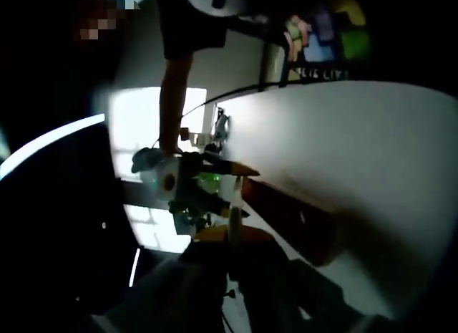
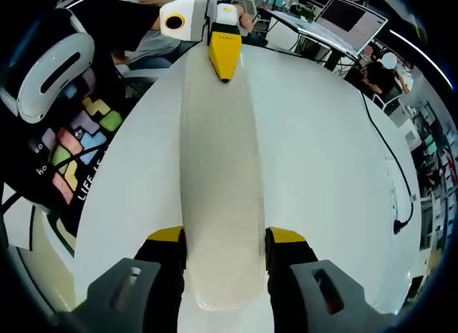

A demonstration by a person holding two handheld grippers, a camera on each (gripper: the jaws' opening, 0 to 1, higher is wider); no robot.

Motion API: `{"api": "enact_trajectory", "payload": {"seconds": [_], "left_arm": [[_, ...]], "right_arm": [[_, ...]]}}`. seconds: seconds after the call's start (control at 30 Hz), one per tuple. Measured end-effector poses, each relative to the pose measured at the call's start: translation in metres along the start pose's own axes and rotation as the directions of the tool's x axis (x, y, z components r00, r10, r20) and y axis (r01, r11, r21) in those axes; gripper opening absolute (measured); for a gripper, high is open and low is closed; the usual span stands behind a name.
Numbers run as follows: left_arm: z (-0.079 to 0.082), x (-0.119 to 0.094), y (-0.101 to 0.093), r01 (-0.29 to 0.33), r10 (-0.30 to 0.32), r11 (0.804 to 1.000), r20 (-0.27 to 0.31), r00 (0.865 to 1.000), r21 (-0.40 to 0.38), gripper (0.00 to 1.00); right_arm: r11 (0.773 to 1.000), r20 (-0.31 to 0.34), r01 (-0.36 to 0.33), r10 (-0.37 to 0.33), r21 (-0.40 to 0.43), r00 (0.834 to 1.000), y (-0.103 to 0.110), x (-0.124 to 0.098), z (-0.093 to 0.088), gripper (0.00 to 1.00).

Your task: Arrange the utensils inside the cutlery case until each visible utensil rests in its matching compartment.

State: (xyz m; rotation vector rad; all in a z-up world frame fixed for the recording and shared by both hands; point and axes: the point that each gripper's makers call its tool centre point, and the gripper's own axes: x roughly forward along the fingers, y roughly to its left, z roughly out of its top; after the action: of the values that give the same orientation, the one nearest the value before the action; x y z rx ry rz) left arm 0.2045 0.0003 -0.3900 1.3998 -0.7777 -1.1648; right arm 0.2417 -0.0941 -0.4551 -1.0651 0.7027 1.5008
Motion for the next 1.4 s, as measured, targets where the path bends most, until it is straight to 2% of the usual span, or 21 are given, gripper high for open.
{"api": "enact_trajectory", "payload": {"seconds": [0.43, 0.73, 1.13, 1.2, 1.3, 1.4], "left_arm": [[-0.003, 0.001, -0.005, 0.017, -0.017, 1.0, -0.01, 1.0, 0.002, 0.02], [-0.002, 0.001, -0.011, 0.04, -0.04, 0.999, -0.005, 0.999, 0.005, 0.03], [-0.006, 0.0, -0.025, 0.095, -0.095, 0.995, -0.013, 0.995, -0.021, 0.08], [-0.007, -0.001, -0.03, 0.122, -0.123, 0.992, -0.022, 0.992, -0.035, 0.09], [-0.007, -0.004, -0.029, 0.126, -0.128, 0.99, -0.02, 0.992, -0.058, 0.1], [-0.012, -0.006, -0.033, 0.143, -0.147, 0.988, -0.046, 0.988, -0.065, 0.11]], "right_arm": [[1.0, 0.002, 0.003, -0.003, 0.005, 1.0, -0.002, 0.004, -0.002, 0.44], [0.999, -0.011, -0.036, 0.036, 0.008, 0.999, 0.0, 0.015, -0.005, 0.47], [0.998, -0.015, -0.067, 0.067, 0.011, 0.998, 0.001, 0.02, -0.004, 0.48], [0.997, -0.021, -0.074, 0.074, 0.012, 0.997, 0.001, 0.02, -0.004, 0.47], [0.997, -0.029, -0.082, 0.082, 0.001, 0.996, 0.002, 0.021, -0.003, 0.47], [0.996, -0.033, -0.089, 0.089, 0.018, 0.995, 0.003, 0.022, -0.002, 0.47]]}}
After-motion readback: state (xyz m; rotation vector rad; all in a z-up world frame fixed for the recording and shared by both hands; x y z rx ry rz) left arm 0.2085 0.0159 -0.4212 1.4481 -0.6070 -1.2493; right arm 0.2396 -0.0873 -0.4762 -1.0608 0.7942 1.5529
